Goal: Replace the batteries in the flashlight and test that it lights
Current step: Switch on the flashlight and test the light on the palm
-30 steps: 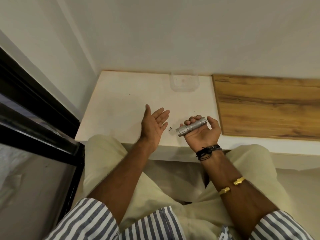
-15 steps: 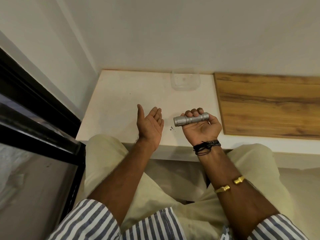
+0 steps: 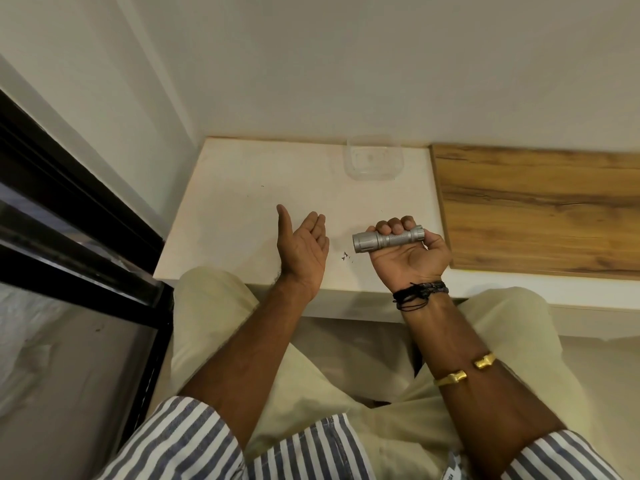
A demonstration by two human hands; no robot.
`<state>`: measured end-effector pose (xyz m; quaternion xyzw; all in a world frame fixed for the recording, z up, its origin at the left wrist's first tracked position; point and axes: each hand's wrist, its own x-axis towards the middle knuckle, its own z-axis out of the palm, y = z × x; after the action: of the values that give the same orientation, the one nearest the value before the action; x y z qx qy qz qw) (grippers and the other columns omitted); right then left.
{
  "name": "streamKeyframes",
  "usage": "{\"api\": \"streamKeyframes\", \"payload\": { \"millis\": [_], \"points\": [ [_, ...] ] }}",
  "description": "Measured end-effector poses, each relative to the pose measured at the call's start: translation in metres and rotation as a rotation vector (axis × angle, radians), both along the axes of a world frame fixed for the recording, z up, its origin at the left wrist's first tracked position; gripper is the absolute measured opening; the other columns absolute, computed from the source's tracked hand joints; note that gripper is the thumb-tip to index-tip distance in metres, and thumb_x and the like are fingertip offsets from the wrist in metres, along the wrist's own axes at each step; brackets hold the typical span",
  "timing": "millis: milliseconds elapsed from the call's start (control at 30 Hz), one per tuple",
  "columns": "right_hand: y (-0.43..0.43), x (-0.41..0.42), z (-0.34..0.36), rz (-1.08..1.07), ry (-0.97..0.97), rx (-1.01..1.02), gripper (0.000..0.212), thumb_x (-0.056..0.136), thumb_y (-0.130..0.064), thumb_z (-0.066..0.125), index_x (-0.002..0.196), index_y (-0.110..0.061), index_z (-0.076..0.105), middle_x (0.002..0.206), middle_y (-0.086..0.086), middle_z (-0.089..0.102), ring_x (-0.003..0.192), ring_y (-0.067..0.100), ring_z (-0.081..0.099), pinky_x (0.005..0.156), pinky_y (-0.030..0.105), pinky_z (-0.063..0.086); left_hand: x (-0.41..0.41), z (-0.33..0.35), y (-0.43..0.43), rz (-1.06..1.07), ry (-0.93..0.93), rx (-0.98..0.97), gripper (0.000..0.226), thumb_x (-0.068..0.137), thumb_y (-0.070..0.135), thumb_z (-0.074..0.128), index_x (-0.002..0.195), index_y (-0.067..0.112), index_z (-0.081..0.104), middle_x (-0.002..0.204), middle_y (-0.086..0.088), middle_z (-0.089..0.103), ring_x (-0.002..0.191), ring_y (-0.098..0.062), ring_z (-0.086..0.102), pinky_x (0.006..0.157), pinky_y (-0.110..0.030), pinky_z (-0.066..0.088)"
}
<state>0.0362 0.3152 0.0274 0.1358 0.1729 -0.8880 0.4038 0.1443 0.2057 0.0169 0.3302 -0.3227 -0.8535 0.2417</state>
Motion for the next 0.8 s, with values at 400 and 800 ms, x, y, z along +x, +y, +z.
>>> {"api": "streamKeyframes", "payload": {
  "millis": [400,800],
  "points": [
    [0.0010,-0.0012,0.0014,-0.012,-0.012,-0.021,0.012,0.068,-0.022,0.044,0.071,-0.011,0.049,0.065,0.005,0.046,0.060,0.024,0.047,0.083,0.038,0.041,0.0006,-0.0018,-0.0009,-0.011,0.015,0.000,0.095,0.091,0.079,0.017,0.156,0.011,0.022,0.165,-0.010,0.023,0.154,-0.026,0.018,0.126,-0.044,0.011],
    [0.0029,-0.0041,0.0026,0.070,0.074,-0.031,0.012,0.071,-0.011,0.052,0.082,-0.011,0.057,0.077,0.004,0.052,0.071,0.024,0.054,0.103,0.046,0.041,-0.0002,0.0004,-0.0022,-0.010,0.048,0.056,0.096,0.090,0.080,0.021,0.157,0.012,0.020,0.165,-0.009,0.023,0.155,-0.025,0.014,0.126,-0.042,0.006]
  ]
}}
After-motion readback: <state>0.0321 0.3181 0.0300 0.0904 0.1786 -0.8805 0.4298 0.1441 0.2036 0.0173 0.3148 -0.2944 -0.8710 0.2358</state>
